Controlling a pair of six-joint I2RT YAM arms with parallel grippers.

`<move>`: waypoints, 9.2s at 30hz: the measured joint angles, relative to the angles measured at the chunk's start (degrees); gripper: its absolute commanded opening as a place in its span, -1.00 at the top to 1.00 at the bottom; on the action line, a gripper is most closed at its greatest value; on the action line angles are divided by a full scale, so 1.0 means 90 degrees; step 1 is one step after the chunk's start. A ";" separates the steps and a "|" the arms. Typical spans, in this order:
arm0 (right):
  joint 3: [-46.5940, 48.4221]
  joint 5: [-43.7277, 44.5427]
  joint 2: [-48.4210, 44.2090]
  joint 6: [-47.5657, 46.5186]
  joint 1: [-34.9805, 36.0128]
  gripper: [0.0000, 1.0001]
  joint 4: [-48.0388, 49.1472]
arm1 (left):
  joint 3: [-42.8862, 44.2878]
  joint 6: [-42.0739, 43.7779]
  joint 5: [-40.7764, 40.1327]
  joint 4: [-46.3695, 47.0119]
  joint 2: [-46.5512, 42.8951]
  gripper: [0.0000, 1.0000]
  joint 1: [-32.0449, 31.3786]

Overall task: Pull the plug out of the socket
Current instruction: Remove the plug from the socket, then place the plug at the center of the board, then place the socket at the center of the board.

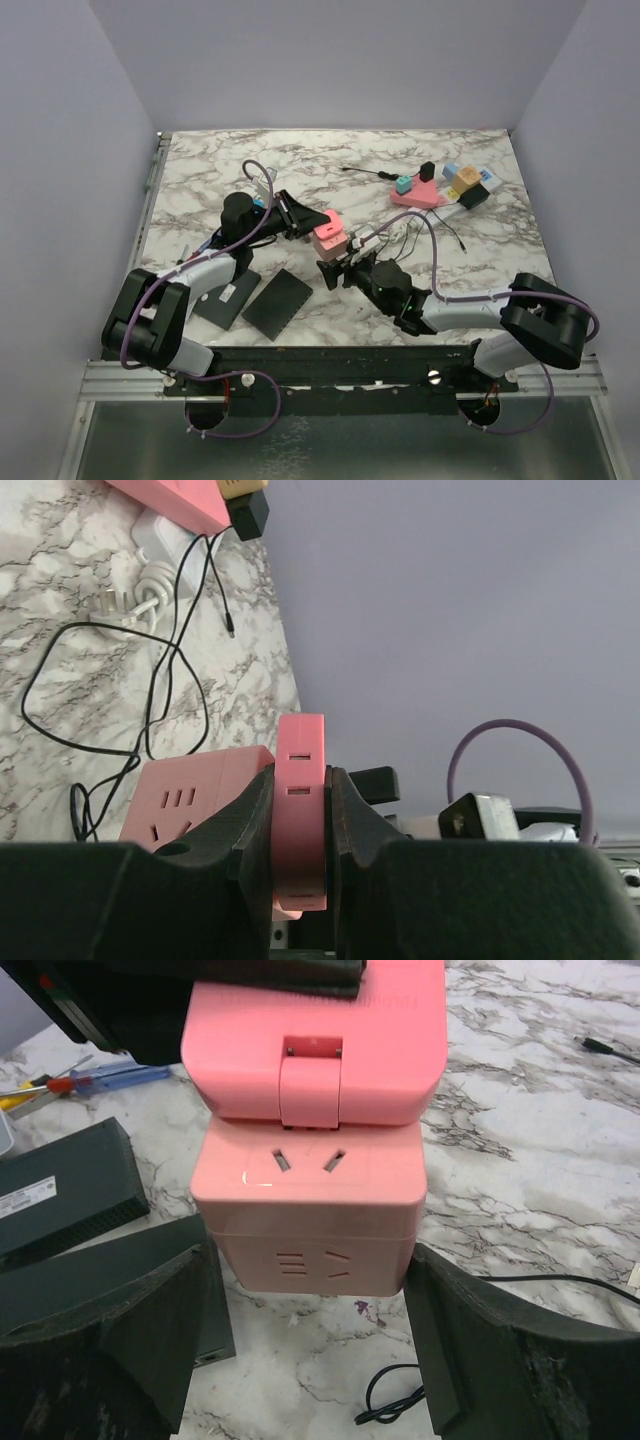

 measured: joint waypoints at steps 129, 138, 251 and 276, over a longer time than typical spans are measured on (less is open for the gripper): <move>0.1032 -0.0034 0.0109 0.0641 0.0083 0.99 -0.2222 | 0.1209 0.3983 0.0469 -0.3373 -0.0508 1.00 -0.0206; 0.1042 -0.0034 0.0109 0.1003 0.0063 0.99 -0.2288 | 0.1239 0.4459 0.0474 -0.3344 -0.0537 1.00 -0.0381; -0.0767 0.0061 -0.2368 0.1649 -0.1260 0.99 -0.2572 | 0.1899 0.5195 -0.2237 -0.5605 0.1610 -0.48 0.2259; 0.3670 -0.2480 0.1999 0.1168 -0.1282 0.99 -0.4779 | 0.1778 0.5578 -0.4036 -0.5593 -0.0986 -0.57 0.2259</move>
